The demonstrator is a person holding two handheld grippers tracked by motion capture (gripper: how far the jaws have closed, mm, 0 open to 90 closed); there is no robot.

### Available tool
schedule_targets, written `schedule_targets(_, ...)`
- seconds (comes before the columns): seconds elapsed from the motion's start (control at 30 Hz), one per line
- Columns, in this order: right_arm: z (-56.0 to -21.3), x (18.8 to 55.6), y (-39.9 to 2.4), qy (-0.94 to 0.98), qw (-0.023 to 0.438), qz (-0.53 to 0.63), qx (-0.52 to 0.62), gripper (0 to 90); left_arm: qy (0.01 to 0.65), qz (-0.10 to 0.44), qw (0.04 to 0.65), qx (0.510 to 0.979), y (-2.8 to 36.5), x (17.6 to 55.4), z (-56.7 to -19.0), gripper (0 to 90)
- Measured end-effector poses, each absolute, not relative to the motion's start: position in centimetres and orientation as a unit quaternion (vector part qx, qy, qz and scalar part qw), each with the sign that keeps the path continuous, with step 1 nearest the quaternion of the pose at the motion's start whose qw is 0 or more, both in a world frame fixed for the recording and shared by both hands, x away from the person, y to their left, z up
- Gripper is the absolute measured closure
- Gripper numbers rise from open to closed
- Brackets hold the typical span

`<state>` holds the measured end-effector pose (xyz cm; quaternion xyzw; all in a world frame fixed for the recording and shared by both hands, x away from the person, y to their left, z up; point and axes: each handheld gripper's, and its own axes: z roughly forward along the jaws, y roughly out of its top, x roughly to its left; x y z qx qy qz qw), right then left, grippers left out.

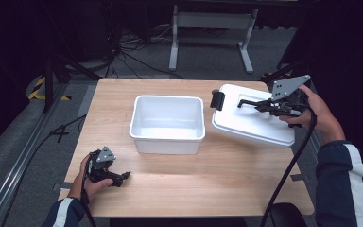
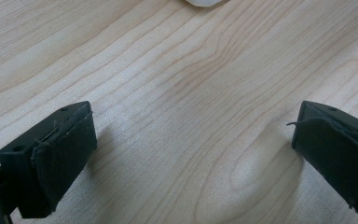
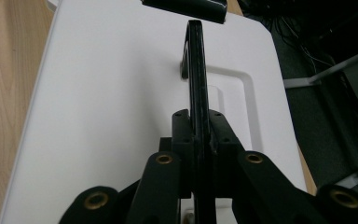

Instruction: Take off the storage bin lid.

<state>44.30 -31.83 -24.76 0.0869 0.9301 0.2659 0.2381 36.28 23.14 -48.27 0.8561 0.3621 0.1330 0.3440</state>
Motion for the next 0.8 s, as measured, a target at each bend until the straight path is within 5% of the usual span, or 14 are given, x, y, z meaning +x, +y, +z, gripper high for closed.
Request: schedule_targets(0.8, -29.8, 46.3, -32.2, 0.934, 0.209, 0.265, 0.119, 84.0, 0.361, 0.136, 0.345, 0.855, 23.1, 36.3, -48.3, 0.3)
